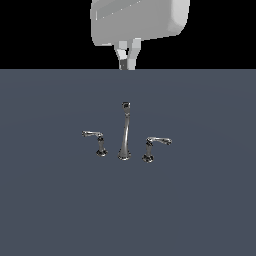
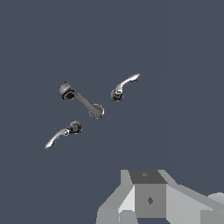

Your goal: Turn on the faucet by rotating a designated handle.

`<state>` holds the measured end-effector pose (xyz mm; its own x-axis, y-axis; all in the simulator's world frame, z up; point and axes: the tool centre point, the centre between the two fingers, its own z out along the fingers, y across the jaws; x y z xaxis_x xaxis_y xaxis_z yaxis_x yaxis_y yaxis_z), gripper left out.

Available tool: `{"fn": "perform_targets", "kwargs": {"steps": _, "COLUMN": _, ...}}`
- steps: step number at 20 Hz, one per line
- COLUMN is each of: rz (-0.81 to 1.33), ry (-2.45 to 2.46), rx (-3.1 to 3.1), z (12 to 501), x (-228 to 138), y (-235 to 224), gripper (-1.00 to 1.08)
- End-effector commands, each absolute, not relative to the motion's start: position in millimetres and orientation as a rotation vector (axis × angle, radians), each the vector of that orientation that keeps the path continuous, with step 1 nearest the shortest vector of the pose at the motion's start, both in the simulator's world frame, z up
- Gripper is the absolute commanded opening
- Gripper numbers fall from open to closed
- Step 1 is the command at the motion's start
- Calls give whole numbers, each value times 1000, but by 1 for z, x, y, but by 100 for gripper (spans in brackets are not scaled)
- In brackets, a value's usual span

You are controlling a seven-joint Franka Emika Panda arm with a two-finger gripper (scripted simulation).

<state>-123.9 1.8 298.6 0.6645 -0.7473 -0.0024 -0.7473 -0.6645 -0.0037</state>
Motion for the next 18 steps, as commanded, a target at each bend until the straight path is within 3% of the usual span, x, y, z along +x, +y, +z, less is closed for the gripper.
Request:
{"fn": "perform_targets", "kwargs": {"steps": 1, "rz": 0, "ry": 1383, "rx": -2815, "z": 282, "x": -113, "y": -3, "gripper": -100}}
{"fn": "perform_targets", "kwargs": {"steps": 18, "rz": 1, "ry": 1983, "rx": -2432, "z": 175, "x": -49, "y": -54, "gripper": -100}}
